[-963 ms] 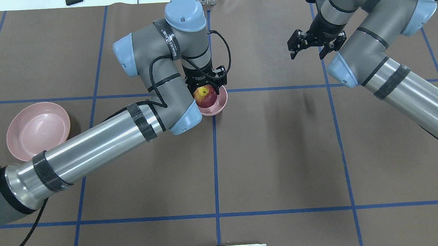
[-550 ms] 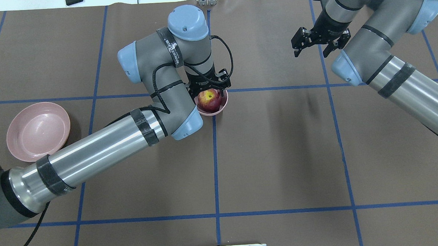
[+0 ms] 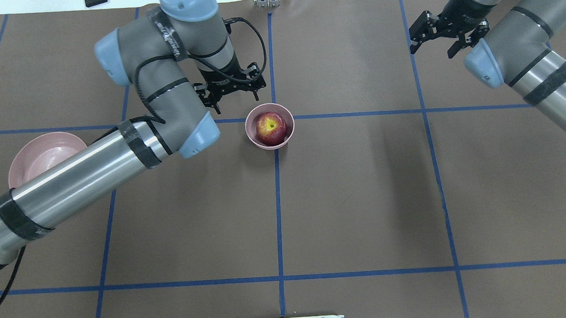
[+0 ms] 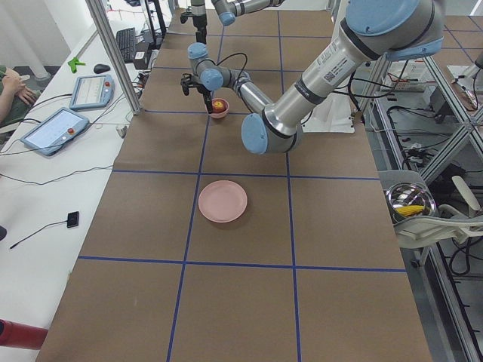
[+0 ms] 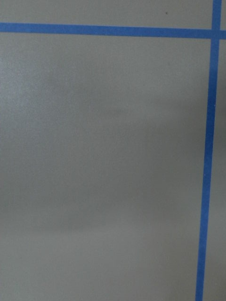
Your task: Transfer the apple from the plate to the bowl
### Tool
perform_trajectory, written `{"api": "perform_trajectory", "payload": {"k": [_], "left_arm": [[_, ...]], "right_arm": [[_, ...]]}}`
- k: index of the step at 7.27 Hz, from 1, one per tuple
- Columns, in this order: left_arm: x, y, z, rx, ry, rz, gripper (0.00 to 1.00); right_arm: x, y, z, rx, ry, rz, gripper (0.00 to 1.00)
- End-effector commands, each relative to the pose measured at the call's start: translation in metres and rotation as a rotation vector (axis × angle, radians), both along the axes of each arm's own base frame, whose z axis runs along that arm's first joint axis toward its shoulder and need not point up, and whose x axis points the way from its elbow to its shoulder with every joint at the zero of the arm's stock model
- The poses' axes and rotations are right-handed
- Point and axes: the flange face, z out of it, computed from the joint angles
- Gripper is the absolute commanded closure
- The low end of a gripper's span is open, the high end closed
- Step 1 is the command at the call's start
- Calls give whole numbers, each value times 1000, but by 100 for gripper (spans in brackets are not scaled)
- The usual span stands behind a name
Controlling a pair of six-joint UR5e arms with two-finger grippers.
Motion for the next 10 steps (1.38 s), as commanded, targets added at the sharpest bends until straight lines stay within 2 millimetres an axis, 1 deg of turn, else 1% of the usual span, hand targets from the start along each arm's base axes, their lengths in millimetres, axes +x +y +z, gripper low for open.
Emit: {"api": "perform_trajectory", "payload": {"k": [1, 2, 3, 4, 5, 6, 7, 8, 9, 10], "left_arm": [[-134, 7, 85, 198, -46, 69, 1], [-200, 6, 120, 256, -93, 83, 1], [-269, 6, 176, 274, -147, 87, 1], [-337, 2, 225, 347, -202, 142, 1], [-400, -5, 277, 347, -199, 172, 1], [-453, -9, 321, 352, -134, 209, 1], [-484, 6, 357, 347, -114, 219, 1], [-507, 21, 379, 314, -121, 195, 1], [-522, 54, 413, 274, -129, 176, 1], [-525, 74, 436, 296, -147, 184, 1]], "right_arm": [[81, 3, 34, 35, 76, -86, 0], [115, 5, 45, 58, 117, -137, 0], [141, 9, 65, 66, 168, -174, 0], [168, 23, 99, 83, 177, -205, 0], [196, 32, 116, 66, 181, -180, 0], [213, 65, 157, 35, 179, -170, 0], [217, 75, 175, 53, 187, -155, 0], [219, 80, 183, 63, 192, -159, 0], [221, 84, 193, 50, 196, -150, 0], [244, 96, 212, 14, 199, -116, 0]]}}
